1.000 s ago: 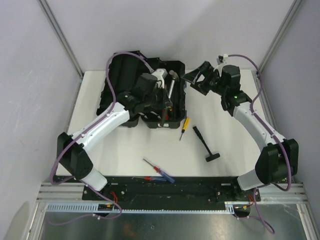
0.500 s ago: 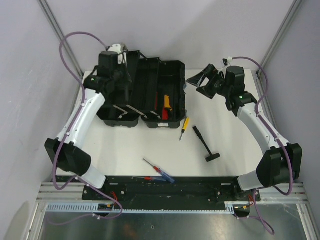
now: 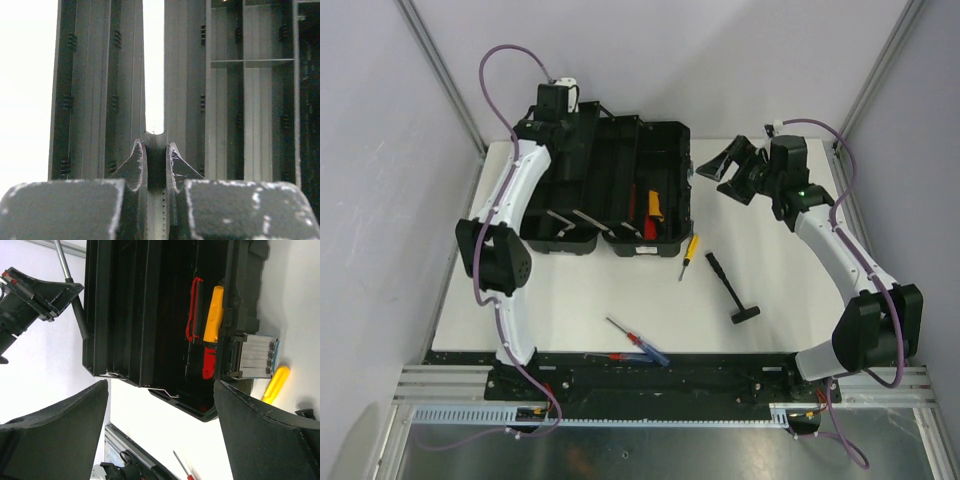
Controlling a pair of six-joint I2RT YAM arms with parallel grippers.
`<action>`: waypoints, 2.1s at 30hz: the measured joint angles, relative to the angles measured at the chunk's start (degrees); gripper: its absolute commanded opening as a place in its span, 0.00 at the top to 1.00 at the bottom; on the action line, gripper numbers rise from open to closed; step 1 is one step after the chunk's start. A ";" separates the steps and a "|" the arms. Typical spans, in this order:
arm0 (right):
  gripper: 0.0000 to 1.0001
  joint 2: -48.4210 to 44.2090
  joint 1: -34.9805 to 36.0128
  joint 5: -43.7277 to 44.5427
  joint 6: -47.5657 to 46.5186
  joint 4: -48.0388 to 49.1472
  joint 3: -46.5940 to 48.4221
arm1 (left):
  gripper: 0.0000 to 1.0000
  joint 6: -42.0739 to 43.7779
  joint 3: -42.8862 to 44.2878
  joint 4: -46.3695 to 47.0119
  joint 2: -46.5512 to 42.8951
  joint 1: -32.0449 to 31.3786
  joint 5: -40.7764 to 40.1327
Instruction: Pack the tool kit
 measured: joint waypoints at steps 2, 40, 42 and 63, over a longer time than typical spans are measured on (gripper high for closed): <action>0.11 0.00 -0.11 0.11 -0.15 -0.20 0.00 | 1.00 0.68 2.47 -1.57 2.27 0.02 -1.25; 0.13 3.74 -3.06 -1.66 -0.17 -0.72 -1.66 | 0.60 10.10 -0.17 3.89 8.04 -3.85 -19.34; 0.13 3.74 -3.26 -1.70 -0.17 -1.36 -1.88 | 0.48 10.12 -0.44 4.59 8.04 -4.11 -20.70; 0.10 3.74 -4.83 -1.36 -5.05 -3.32 -2.29 | 0.04 1.53 -0.48 3.08 -0.66 -4.11 -15.96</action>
